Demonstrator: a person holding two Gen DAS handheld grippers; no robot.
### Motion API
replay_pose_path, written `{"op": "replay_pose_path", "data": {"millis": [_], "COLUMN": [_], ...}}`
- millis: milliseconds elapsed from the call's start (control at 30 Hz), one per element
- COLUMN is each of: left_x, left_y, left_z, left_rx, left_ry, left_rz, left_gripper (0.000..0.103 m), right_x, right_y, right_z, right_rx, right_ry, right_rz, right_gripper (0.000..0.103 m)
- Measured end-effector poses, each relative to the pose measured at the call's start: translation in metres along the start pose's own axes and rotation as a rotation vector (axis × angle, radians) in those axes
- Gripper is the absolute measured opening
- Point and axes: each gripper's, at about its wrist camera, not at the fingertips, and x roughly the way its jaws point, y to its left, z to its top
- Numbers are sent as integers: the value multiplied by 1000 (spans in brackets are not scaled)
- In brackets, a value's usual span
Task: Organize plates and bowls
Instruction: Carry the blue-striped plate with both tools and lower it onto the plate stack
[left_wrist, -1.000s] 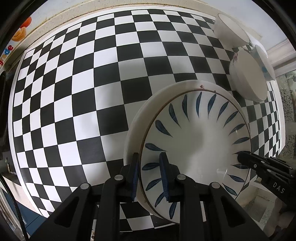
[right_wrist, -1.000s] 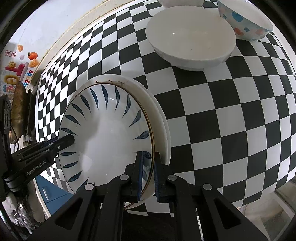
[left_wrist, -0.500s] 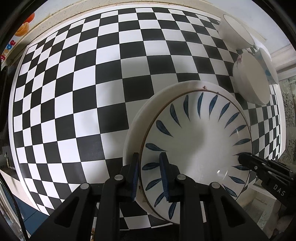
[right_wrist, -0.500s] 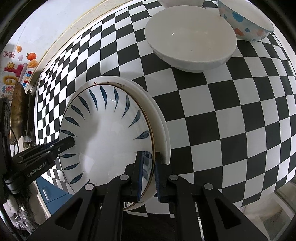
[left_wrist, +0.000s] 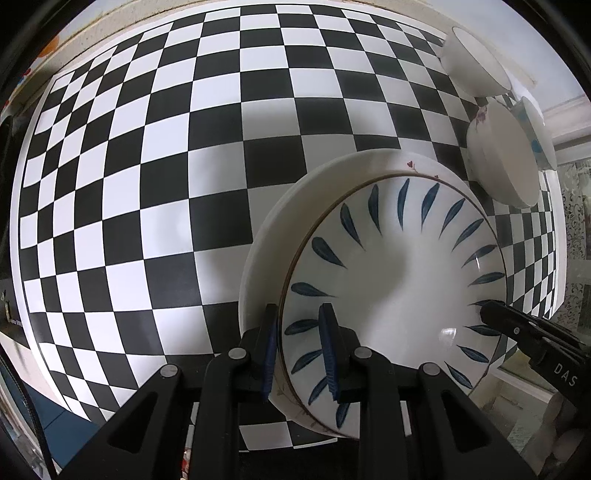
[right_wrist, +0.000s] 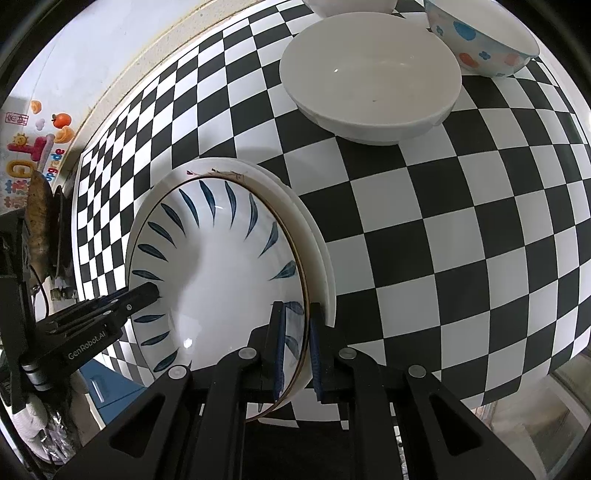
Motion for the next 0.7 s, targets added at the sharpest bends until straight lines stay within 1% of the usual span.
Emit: {"op": "replay_pose_path", "data": {"millis": [267,700], "left_x": [3,2], "left_y": [10,22], "left_z": [3,2], "left_rx": [-31,-51], "left_ry": [6,7], "left_rz": [-25,-42], "left_gripper": [20,20], "right_x": [-5,-8], "right_y": [-5,-9], "right_z": [0,-2], "right_rx": [6,14], "right_ry": [1,4], "right_rz": [9,22], "right_gripper": [15,15]}}
